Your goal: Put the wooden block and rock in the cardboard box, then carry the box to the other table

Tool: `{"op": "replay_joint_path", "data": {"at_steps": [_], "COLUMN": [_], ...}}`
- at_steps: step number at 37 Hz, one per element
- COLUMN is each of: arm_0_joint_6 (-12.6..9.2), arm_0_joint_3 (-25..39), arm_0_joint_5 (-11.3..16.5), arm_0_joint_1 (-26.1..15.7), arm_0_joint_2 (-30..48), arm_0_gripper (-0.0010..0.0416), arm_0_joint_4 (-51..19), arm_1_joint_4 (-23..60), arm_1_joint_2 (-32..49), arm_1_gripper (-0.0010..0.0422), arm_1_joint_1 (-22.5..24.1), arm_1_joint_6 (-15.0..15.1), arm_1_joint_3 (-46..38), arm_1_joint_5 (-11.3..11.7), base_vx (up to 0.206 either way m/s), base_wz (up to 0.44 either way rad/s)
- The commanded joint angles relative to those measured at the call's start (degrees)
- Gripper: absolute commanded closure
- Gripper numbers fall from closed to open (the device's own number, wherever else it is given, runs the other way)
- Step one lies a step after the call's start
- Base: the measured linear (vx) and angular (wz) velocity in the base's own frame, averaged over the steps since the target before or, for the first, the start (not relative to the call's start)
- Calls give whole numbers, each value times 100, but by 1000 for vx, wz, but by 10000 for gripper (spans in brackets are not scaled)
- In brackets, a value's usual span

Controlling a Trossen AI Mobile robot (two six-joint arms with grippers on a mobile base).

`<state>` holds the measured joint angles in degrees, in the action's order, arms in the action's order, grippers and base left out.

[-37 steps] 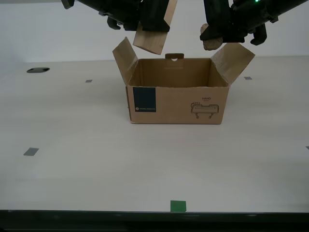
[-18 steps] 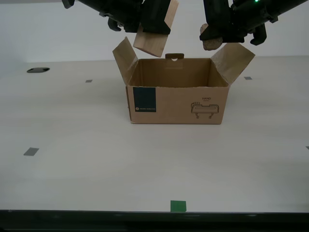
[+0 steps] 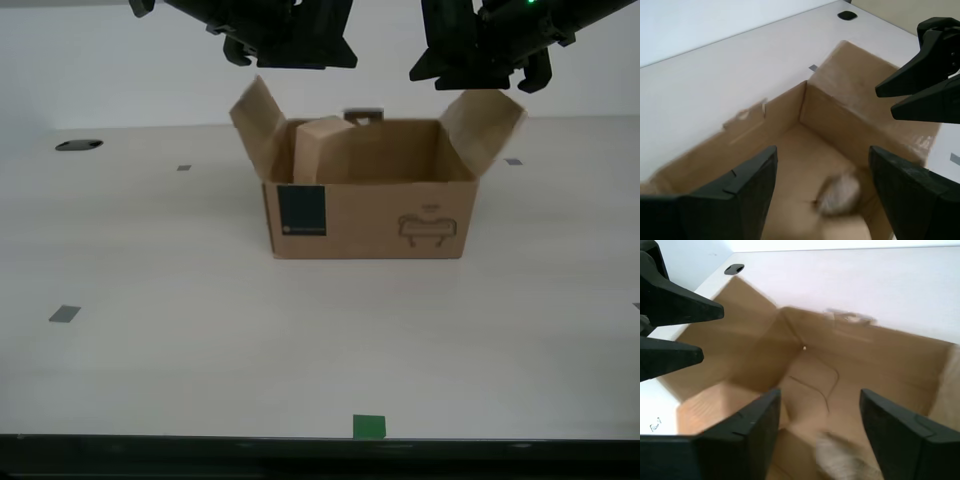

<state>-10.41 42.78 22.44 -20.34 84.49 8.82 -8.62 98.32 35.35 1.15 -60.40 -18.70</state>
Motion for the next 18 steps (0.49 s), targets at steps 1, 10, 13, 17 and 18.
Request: {"op": "replay_joint_path", "data": {"at_steps": [1, 10, 13, 17, 18], "arm_0_joint_6": [-39, -72, -129, -168, -168], "arm_0_joint_3": [7, 7, 7, 7, 7], "arm_0_joint_5": [2, 0, 2, 2, 2], "arm_0_joint_1": [0, -2, -2, -2, -2], "arm_0_joint_2": [-2, -2, -2, -9, -13], "arm_0_gripper": [149, 65, 49, 37, 34], "arm_0_joint_4": [13, 13, 11, 11, 11], "arm_1_joint_4": [-24, -42, -46, -48, -48], "arm_1_joint_2": [2, 2, 2, 0, 0], "arm_1_gripper": [147, 131, 130, 131, 130], "arm_1_joint_1": [7, 7, 7, 7, 4], "arm_1_joint_6": [-9, -13, -52, -153, -190], "arm_1_joint_3": [-2, -2, -2, -2, -2], "arm_1_joint_5": [-24, -22, -22, -22, -22], "base_vx": [0, 0, 0, 0, 0], "base_wz": [0, 0, 0, 0, 0]}}
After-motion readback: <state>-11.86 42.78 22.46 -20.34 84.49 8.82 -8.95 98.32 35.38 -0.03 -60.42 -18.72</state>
